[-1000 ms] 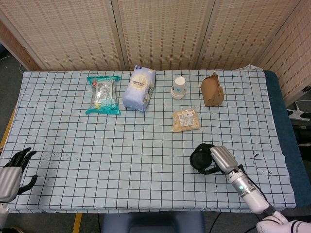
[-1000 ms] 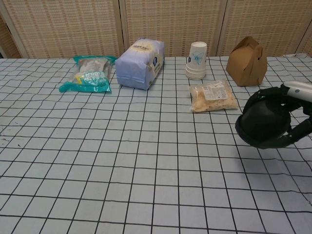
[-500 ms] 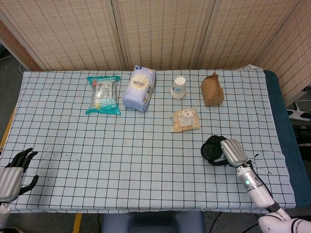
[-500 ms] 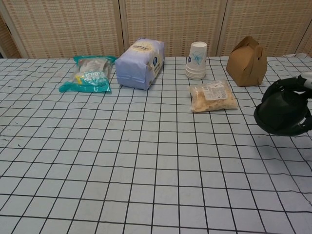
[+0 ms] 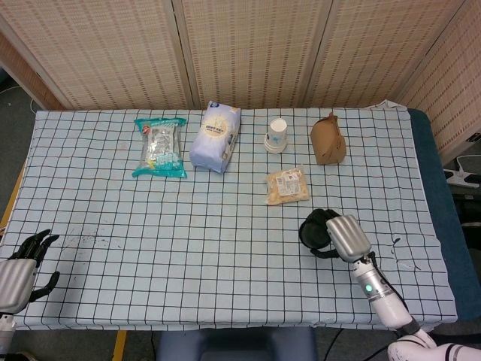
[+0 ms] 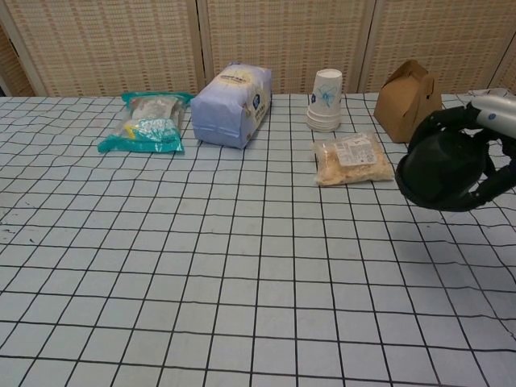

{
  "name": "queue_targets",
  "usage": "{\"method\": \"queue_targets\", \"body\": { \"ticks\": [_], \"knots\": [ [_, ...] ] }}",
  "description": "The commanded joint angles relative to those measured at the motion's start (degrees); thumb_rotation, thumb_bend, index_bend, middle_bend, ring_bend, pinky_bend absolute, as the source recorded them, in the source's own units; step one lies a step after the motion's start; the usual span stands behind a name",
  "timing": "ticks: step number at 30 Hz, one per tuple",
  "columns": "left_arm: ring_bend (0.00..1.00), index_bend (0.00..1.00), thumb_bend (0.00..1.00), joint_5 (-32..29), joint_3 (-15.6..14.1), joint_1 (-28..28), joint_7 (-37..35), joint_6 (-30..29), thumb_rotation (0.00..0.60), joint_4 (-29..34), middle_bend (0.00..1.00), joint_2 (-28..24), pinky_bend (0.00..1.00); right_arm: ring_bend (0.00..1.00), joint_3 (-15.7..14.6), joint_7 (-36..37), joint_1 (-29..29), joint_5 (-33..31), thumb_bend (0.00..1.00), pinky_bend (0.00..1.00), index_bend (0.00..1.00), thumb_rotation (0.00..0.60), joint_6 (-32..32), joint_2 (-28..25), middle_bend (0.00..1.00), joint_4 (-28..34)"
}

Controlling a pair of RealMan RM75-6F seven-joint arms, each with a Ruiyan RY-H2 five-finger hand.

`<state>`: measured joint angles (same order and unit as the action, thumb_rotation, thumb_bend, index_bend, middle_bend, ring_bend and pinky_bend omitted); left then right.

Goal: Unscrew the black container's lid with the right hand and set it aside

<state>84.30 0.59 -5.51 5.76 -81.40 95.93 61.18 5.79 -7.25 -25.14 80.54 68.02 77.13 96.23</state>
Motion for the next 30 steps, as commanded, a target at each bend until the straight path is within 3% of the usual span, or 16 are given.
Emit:
{"method": "queue_targets", "body": {
  "ticks": [1,4,8,11,13,17,23,26,30],
  "knots": [
    [0.09,0.15,0.39,-0.1,0.0,0.0,-0.1,0.0,0.6,0.0,0.06,0.0,0.41,0.49,1.6,-3.6,-1.0,-0.3,0.21,0.67,0.55,0.6,-0.2,-3.9,0.52,9.0],
    [0.09,0.15,0.39,-0.1,0.1,0.0,-0.3,0.0,0.6,0.0,0.06,-0.1,0.41,0.49,0.9,-7.8,-1.0,-3.6,0.22,0.67,0.55,0.6,-1.5,-2.4,0.52,5.2],
    [0.09,0.15,0.39,0.0,0.0,-0.1,-0.5,0.1,0.6,0.0,0.06,-0.1,0.41,0.49,-0.3,-11.7,-1.3,-12.0,0.21,0.67,0.55,0.6,-5.7,2.9,0.52,-6.0],
    [0.09,0.15,0.39,0.0,-0.1,-0.3,-0.3,0.6,0.6,0.0,0.06,-0.1,0.41,0.49,-1.4,-13.5,-1.3,-14.0,0.21,0.68,0.56,0.6,-7.2,7.5,0.52,-14.2],
    [0.09,0.15,0.39,-0.1,-0.3,-0.3,-0.1,1.0,0.6,0.0,0.06,-0.1,0.41,0.49,-1.6,-13.4,-1.3,-13.3,0.21,0.68,0.56,0.6,-6.7,9.3,0.52,-16.4],
    [0.09,0.15,0.39,-0.3,-0.4,-0.3,0.2,1.2,0.6,0.3,0.06,-0.3,0.41,0.49,-0.7,-11.5,-1.2,-8.3,0.21,0.68,0.56,0.6,-2.6,7.6,0.52,-10.1],
    [0.09,0.15,0.39,-0.1,-0.3,-0.2,0.1,0.7,0.6,0.5,0.06,-0.4,0.41,0.5,1.5,-9.7,-1.1,-4.0,0.21,0.68,0.56,0.6,0.8,-0.1,0.52,6.8],
    [0.09,0.15,0.39,0.1,-0.3,-0.2,-0.1,0.5,0.6,0.5,0.06,-0.4,0.41,0.49,1.8,-9.1,-0.8,-3.7,0.21,0.68,0.56,0.6,1.2,-1.8,0.52,8.5],
    [0.09,0.15,0.39,-0.1,-0.3,-0.3,-0.1,0.8,0.6,0.2,0.06,-0.2,0.41,0.49,1.1,-7.9,-0.5,-6.4,0.21,0.68,0.56,0.6,-0.5,-1.4,0.52,4.6]
  ]
}}
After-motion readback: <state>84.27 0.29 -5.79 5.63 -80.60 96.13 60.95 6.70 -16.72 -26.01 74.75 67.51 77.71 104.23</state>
